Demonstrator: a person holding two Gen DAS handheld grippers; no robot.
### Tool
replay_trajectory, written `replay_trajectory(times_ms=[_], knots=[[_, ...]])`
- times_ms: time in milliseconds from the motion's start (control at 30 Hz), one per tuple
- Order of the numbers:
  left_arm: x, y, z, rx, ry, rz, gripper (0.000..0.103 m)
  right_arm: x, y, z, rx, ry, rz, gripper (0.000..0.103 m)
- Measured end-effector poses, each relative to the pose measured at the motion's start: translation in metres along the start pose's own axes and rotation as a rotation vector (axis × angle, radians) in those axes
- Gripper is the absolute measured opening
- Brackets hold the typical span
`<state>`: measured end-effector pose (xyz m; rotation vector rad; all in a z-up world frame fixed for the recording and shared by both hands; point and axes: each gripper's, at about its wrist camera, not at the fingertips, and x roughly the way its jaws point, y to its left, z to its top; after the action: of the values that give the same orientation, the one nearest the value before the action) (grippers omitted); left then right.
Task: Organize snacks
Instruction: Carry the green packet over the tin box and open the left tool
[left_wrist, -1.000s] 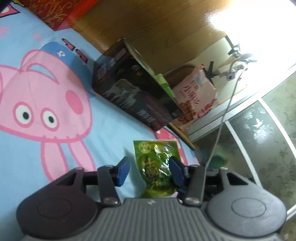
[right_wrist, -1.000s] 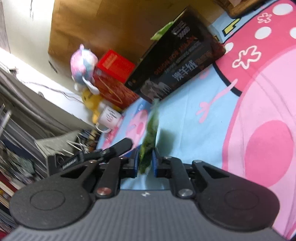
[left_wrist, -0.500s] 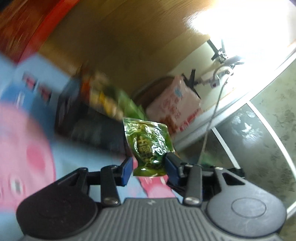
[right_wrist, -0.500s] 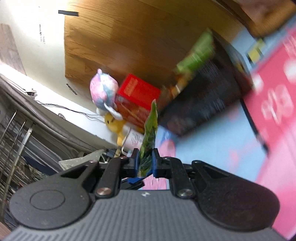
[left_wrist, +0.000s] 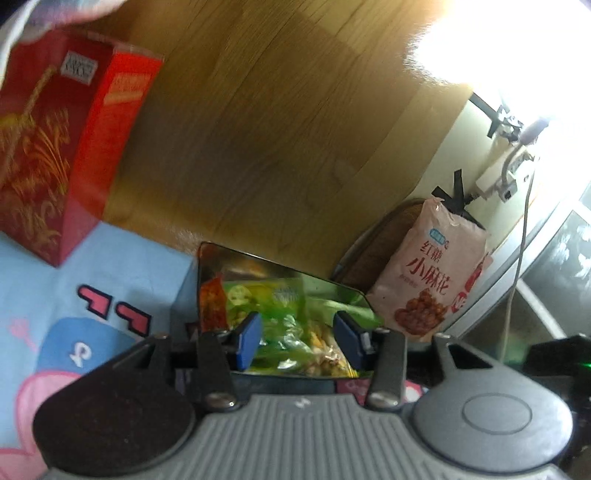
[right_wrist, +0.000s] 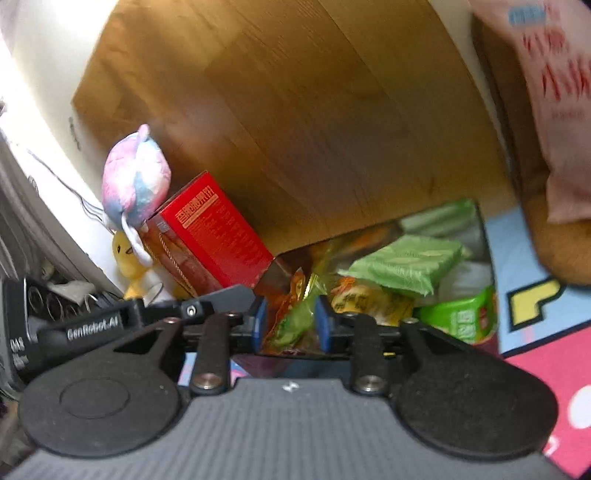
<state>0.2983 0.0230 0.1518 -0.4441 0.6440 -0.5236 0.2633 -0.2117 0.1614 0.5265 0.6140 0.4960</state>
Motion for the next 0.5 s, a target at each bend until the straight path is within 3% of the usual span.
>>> replay_trajectory(times_ms=[233, 500], knots=[[-0.029, -0.028, -0.03, 0.117, -0.027, 0.096, 0.045, -0.057, -0.01, -0.047, -0.03, -0.13, -0.081, 0.036], [-0.046, -0.06, -0.096, 0.264, 0.011, 0.233, 0.045, -0.082, -0.009, -0.11, -0.113, -0.125, -0.281, 0.04]])
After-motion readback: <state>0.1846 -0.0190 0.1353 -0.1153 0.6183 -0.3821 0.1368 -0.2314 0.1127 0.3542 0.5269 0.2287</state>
